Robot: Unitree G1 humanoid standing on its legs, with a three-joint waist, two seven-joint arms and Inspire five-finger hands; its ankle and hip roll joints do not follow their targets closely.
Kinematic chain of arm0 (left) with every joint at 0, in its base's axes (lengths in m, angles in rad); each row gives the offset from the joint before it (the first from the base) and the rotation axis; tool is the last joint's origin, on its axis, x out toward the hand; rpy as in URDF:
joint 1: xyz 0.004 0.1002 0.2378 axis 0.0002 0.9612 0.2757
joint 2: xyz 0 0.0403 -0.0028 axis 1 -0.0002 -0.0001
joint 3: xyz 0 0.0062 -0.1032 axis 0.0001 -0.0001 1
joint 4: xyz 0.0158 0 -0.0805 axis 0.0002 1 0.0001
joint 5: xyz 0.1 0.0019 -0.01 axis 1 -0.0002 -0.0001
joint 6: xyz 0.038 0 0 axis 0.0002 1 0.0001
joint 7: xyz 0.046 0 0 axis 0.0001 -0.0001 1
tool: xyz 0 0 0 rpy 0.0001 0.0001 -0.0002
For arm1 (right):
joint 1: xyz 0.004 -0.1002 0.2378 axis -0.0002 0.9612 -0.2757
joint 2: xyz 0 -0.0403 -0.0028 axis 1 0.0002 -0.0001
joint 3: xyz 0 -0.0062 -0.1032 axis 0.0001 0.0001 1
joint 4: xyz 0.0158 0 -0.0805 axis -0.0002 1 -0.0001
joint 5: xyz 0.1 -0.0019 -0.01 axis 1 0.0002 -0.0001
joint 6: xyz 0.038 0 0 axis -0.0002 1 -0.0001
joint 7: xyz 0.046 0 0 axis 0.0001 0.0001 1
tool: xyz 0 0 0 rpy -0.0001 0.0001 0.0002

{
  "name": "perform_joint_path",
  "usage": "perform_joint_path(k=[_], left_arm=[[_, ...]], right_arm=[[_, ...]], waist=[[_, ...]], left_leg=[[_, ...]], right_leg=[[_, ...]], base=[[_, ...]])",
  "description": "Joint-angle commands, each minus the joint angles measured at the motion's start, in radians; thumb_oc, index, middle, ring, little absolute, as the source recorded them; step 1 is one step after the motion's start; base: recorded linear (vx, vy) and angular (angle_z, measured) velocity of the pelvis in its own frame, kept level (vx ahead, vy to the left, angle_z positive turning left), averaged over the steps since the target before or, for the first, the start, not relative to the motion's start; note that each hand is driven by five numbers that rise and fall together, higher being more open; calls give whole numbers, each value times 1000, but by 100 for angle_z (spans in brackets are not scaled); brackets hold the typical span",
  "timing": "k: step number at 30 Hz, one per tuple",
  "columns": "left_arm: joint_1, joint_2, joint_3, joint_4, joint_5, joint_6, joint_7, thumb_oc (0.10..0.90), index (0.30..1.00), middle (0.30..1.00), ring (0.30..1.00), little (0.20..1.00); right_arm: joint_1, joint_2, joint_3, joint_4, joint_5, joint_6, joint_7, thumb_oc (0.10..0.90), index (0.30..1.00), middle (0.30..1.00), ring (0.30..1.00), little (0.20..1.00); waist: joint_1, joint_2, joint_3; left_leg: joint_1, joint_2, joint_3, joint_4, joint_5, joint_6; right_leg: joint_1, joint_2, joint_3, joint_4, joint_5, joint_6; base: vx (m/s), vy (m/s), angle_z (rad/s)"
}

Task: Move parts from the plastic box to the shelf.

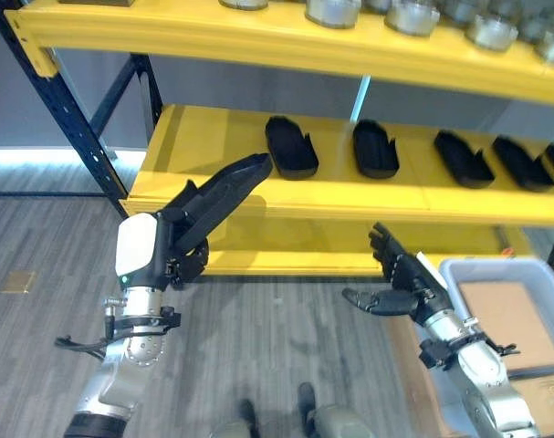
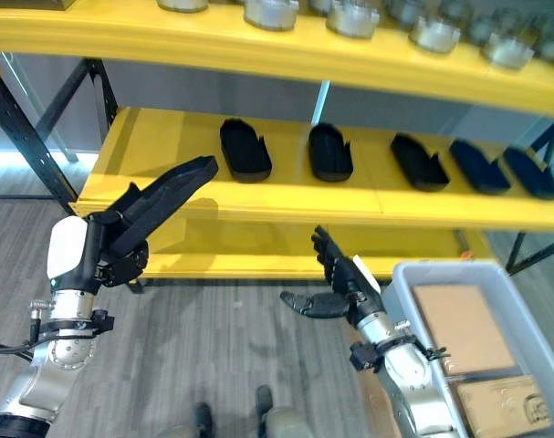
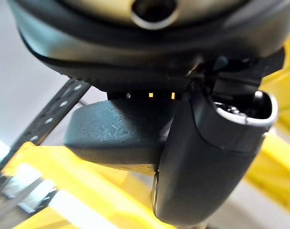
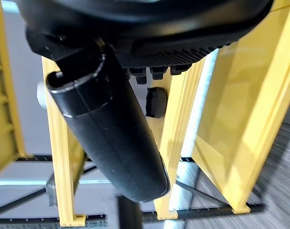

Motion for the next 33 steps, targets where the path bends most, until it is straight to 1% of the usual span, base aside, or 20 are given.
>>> perform_joint_path(k=[1,2,3,4,6,7,9,11,12,14,15,16,18,19,21,25,27,29,32,33], left_arm=[[-82,79,63,-199,14,-122,69,400,300,300,300,300],[-87,74,50,-199,14,-119,67,400,300,300,300,300],[-89,74,44,-200,7,-111,66,400,300,300,300,300],[-84,78,39,-196,-4,-107,81,400,300,300,300,300],[-84,79,35,-199,-8,-104,87,400,300,300,300,300],[-87,77,33,-203,-11,-102,85,400,300,300,300,300],[-96,72,32,-210,-16,-99,81,400,300,300,300,300],[-95,70,36,-216,-19,-100,76,400,300,300,300,300],[-103,64,30,-226,-23,-100,72,400,300,300,300,300],[-110,62,24,-224,-23,-98,69,400,300,300,300,300],[-116,62,18,-224,-20,-98,69,400,300,300,300,300],[-120,60,12,-224,-16,-99,71,400,300,300,300,300],[-122,58,8,-225,-15,-98,72,400,300,300,300,300],[-126,57,2,-228,-13,-93,73,400,300,300,300,300],[-130,57,-5,-230,-15,-88,76,400,300,300,300,300],[-134,61,-14,-230,-14,-82,79,400,300,300,300,300],[-134,62,-15,-232,-12,-83,83,400,300,300,300,300],[-139,62,-18,-238,-3,-79,100,400,300,300,300,300],[-146,65,-10,-252,11,-76,117,400,300,300,300,300],[-151,65,-8,-253,17,-73,134,400,300,300,300,300]], right_arm=[[-92,-6,-37,-54,0,-119,11,900,1000,1000,1000,1000],[-94,-8,-28,-50,-14,-122,2,900,1000,1000,1000,1000],[-101,-6,-18,-40,-22,-125,2,900,1000,1000,1000,1000],[-112,-15,-1,-30,-31,-130,8,900,1000,1000,1000,1000],[-120,-25,7,-21,-30,-133,8,900,1000,1000,1000,1000],[-125,-32,7,-15,-24,-129,9,900,1000,1000,1000,1000],[-126,-48,0,-15,-8,-126,18,900,1000,1000,1000,1000],[-117,-53,-6,-20,-9,-124,17,900,1000,1000,1000,1000],[-94,-69,-31,-31,-7,-110,5,900,1000,1000,1000,1000],[-87,-70,-37,-32,-5,-105,1,900,1000,1000,1000,1000],[-83,-67,-37,-30,-8,-104,-1,900,1000,1000,1000,1000],[-77,-62,-35,-26,-17,-105,-6,900,1000,1000,1000,1000],[-73,-60,-33,-24,-19,-106,-12,900,1000,1000,1000,1000],[-69,-59,-34,-23,-23,-103,-22,900,1000,1000,1000,1000],[-68,-60,-34,-18,-33,-101,-39,900,1000,1000,1000,1000],[-57,-56,-38,-13,-40,-81,-93,900,1000,1000,1000,1000],[-54,-57,-41,-14,-42,-75,-103,900,1000,1000,1000,1000],[-42,-55,-50,-9,-46,-75,-122,900,1000,1000,1000,1000],[-30,-55,-58,-17,-37,-92,-108,900,1000,1000,1000,1000],[-30,-56,-58,-21,-36,-97,-97,900,1000,1000,1000,1000]], waist=[[-6,-28,-120],[-14,-26,-125],[-15,-25,-129],[-15,-18,-131],[-14,-16,-129],[-14,-18,-127],[-20,-21,-124],[-25,-21,-125],[-46,-16,-134],[-52,-12,-138],[-58,-7,-140],[-61,-3,-141],[-62,-2,-141],[-66,0,-142],[-73,4,-146],[-87,14,-152],[-90,15,-152],[-103,21,-152],[-107,22,-151],[-109,20,-151]], left_leg=[[255,-46,-85,-353,54,13],[261,-46,-95,-353,51,12],[269,-44,-91,-353,49,10],[277,-31,-75,-339,44,-2],[264,-14,-53,-304,40,-13],[250,1,-31,-275,39,-23],[233,41,10,-220,67,-48],[231,53,27,-207,80,-57],[216,102,106,-173,147,-88],[212,111,124,-173,155,-95],[205,120,136,-170,172,-101],[192,126,129,-161,194,-108],[185,127,124,-155,201,-110],[175,126,115,-148,204,-112],[178,124,118,-160,199,-114],[181,129,120,-177,220,-122],[182,131,122,-179,224,-124],[184,134,133,-181,222,-125],[167,138,131,-142,231,-125],[163,138,132,-125,226,-125]], right_leg=[[-32,80,40,-419,285,7],[-19,80,60,-417,290,-1],[-10,76,59,-396,286,-5],[-2,72,47,-337,249,-20],[16,66,37,-307,212,-36],[36,58,29,-299,193,-45],[61,50,8,-294,171,-58],[69,48,0,-296,166,-60],[104,45,-29,-313,146,-77],[109,45,-36,-313,138,-82],[116,45,-38,-310,128,-86],[125,50,-27,-309,119,-92],[131,52,-19,-311,116,-95],[140,54,-1,-318,113,-98],[142,53,8,-323,112,-97],[145,60,27,-332,111,-101],[146,62,30,-334,111,-102],[145,64,43,-329,103,-105],[147,69,57,-315,91,-115],[147,70,58,-309,87,-118]], base=[[255,-183,69],[315,-242,95],[420,-371,133],[321,-319,112],[254,-283,59],[226,-274,34],[204,-248,43],[177,-179,31],[197,-185,19],[143,-113,19],[124,-64,20],[102,-53,22],[70,-34,4],[85,-19,-20],[62,-1,-27],[28,-10,-7],[12,-11,2],[38,-75,-2],[45,-155,-6],[46,-193,-8]])
